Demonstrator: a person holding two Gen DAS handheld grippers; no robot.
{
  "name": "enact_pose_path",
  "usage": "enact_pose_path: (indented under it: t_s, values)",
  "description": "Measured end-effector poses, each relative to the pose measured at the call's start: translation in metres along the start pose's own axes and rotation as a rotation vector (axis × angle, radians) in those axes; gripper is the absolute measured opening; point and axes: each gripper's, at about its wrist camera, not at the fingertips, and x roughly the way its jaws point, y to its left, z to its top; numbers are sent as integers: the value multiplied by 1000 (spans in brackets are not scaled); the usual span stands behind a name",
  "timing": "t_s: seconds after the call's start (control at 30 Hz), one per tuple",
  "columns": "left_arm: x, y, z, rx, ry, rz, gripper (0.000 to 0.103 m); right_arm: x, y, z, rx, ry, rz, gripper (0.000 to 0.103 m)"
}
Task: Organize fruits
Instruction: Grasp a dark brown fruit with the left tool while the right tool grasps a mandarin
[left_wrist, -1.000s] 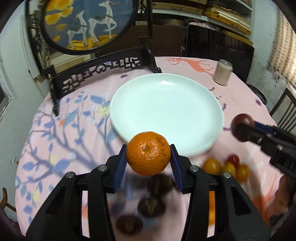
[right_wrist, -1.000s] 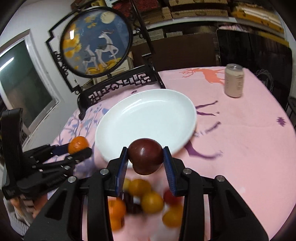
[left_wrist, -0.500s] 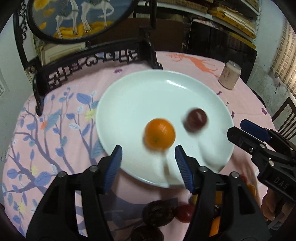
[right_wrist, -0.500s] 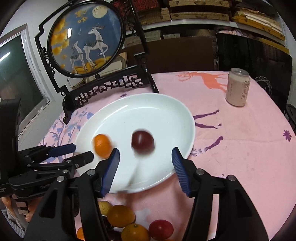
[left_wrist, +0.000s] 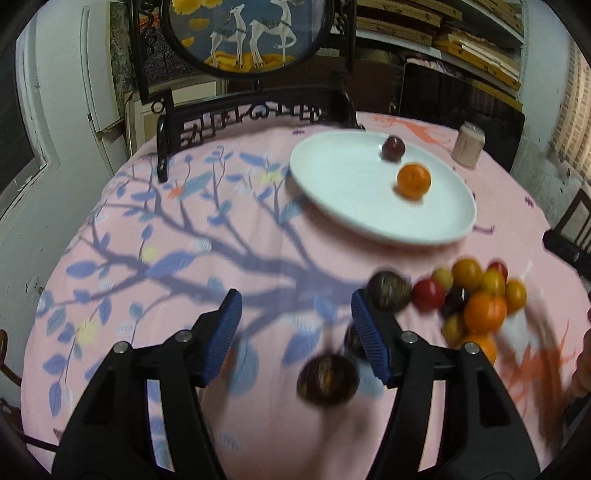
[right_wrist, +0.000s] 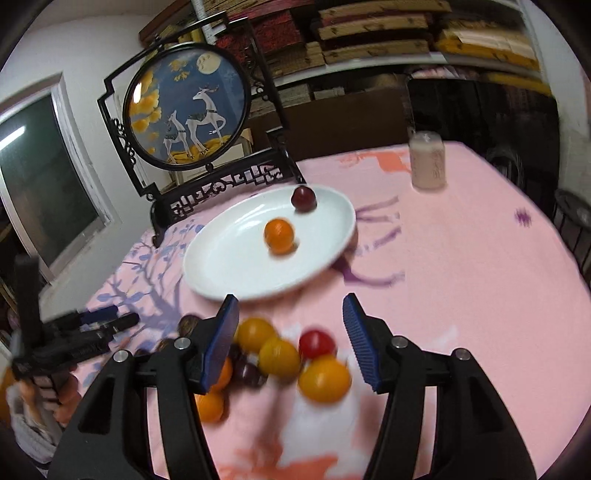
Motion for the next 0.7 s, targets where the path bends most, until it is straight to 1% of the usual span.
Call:
enact_pose_path:
  t_s: [0.07, 0.1, 0.23, 0.3, 0.33, 0.4, 0.43, 0.47, 0.57, 0.7]
  values:
    - [0, -4, -14, 31, 20, 3, 63, -9, 0, -13, 17, 6, 29, 59]
    - [0, -8, -20, 52, 31, 2, 63, -13, 2, -17, 12, 5, 29, 59]
    - [5, -21, -26, 111, 46, -5, 62, -21, 12, -35, -11, 19, 38, 59]
    - [12, -24, -27, 126, 72, 3, 58, -20, 16, -39, -24, 34, 39, 59]
    - [16, -25, -29, 129, 90, 4, 51, -18, 18, -40, -34, 39, 38, 59]
    - [23, -26, -31, 132, 123, -11, 45, -16, 20, -42, -45, 49, 38, 59]
    - [23, -26, -32, 134, 124, -16, 41, -15, 21, -43, -50, 56, 40, 59]
    - [22, -27, -32, 139, 121, -18, 41, -15, 23, -44, -58, 60, 42, 59]
    - [20, -28, -33, 141, 116, -16, 40, -12, 29, -47, -84, 74, 45, 59]
    - [13, -21, -30, 110, 81, -7, 40, -2, 48, -58, -146, 128, 56, 59]
